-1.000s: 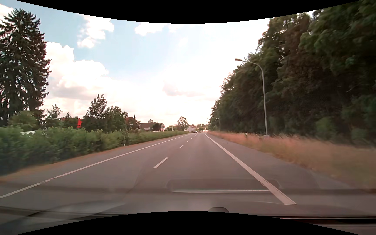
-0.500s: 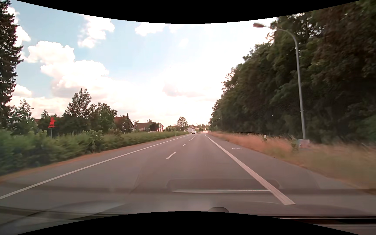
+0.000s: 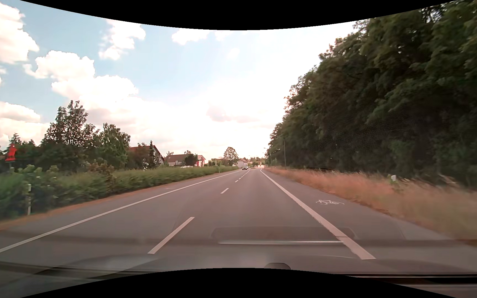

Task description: Follow the waypoints while adhering to traffic rules and regulations

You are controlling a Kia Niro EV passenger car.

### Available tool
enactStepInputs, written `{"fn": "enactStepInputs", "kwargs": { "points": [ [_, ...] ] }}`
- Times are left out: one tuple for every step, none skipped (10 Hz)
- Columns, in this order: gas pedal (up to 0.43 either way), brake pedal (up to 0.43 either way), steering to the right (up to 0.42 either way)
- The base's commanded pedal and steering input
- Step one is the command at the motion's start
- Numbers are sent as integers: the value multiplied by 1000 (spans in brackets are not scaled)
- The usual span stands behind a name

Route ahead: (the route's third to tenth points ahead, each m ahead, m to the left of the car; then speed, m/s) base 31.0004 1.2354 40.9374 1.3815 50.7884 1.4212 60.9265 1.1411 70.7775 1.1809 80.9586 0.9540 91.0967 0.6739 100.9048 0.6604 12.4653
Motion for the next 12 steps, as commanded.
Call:
{"fn": "enactStepInputs", "kwargs": {
  "points": [
    [59,0,-4],
    [59,0,-5],
    [59,0,-4],
    [59,0,-4],
    [59,0,-5],
    [59,0,-4],
    [59,0,-4],
    [59,0,-4],
    [59,0,-4],
    [59,0,-4],
    [59,0,-4],
    [59,0,-4]
  ]
}}
